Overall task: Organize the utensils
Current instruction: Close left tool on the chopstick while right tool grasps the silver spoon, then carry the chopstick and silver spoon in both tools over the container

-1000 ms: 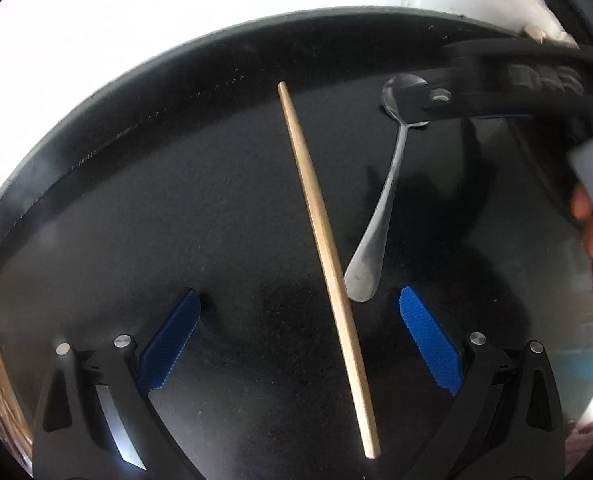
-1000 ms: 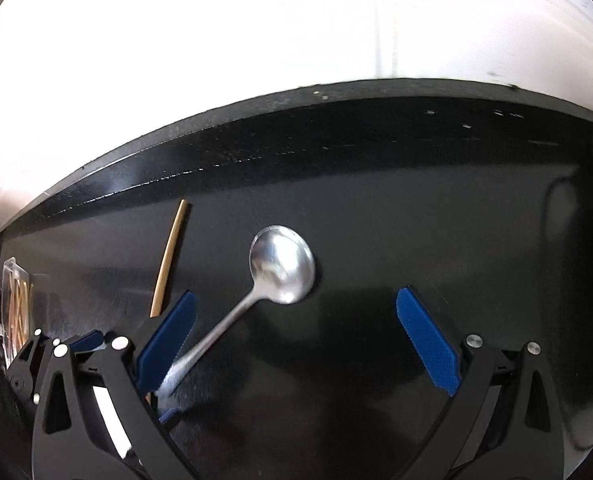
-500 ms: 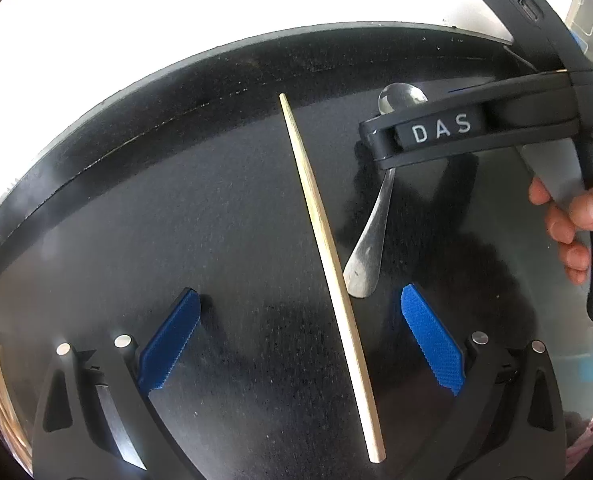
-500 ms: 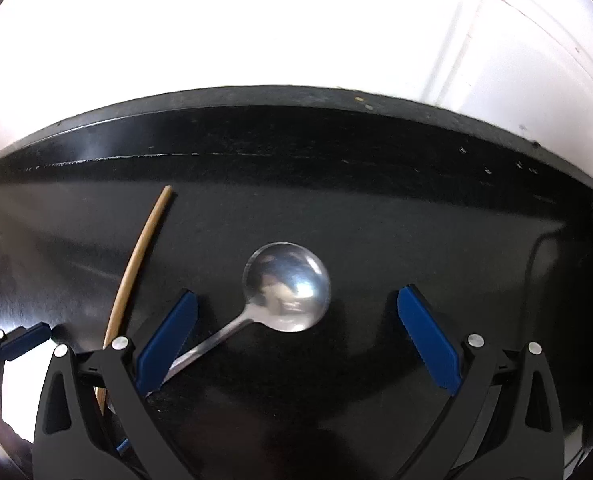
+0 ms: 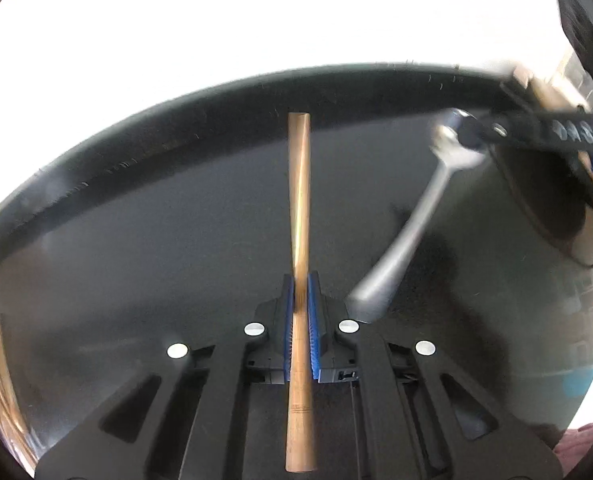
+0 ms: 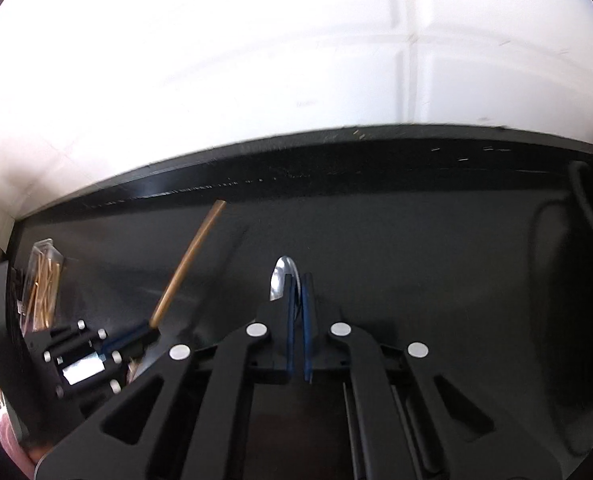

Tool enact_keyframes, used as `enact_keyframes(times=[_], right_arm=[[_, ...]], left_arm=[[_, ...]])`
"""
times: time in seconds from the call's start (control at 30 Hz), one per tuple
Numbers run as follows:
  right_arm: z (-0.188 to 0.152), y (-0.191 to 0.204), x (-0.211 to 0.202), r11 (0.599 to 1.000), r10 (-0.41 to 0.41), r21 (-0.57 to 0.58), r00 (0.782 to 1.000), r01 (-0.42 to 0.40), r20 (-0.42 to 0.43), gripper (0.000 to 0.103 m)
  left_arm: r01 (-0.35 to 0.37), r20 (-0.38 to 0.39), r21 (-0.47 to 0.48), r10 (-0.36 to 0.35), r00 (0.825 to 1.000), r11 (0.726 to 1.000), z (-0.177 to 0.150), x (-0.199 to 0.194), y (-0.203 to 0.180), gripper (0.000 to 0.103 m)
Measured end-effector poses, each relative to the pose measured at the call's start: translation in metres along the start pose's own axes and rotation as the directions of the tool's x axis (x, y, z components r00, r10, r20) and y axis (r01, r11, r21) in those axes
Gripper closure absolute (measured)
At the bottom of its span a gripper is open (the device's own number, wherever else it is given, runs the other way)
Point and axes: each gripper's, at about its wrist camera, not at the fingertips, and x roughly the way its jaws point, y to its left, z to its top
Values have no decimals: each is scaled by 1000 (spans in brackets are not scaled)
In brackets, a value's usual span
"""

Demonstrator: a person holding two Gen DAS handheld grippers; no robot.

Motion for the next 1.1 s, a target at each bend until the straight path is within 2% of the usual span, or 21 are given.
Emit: enact_keyframes(times=[0.27,0.33,0.53,0.63,0.73,0.77,0.9,1.03,1.1], right_arm=[[-34,6,-94,997,-71,44,987,66,142,99],[-54,14,-108,996,-79,44,985,73,153,99],[-82,56,-127,999,-52,22,988,50,144,99],[-89,99,-116,1000,-11,-8,992,12,125,99],[-98,162,-105,995,37,-98,995,-27,97,99],[-103,193,-95,987,79,-143,995,-69,66,99],[-117,305,-70,941,215,-261,976,-213,-21,99],[-118,393,-65,885,275,-382,961,-266,-33,99],[-118,421,-62,866,287,-417,957,-275,-36,99]], left_arm=[[-7,105,-17,8,994,1000,-15,-64,2,98],[-7,126,-19,10,992,1000,-17,-78,9,98],[-11,177,-63,23,984,998,-42,-120,38,98],[-30,191,-82,46,981,996,-57,-145,61,97],[-73,187,-125,95,978,989,-75,-169,99,97],[-84,181,-147,110,977,986,-79,-173,112,97],[-161,144,-259,203,969,952,-115,-206,194,97],[-216,126,-329,269,955,919,-151,-242,261,97],[-220,120,-369,280,952,903,-168,-253,289,97]])
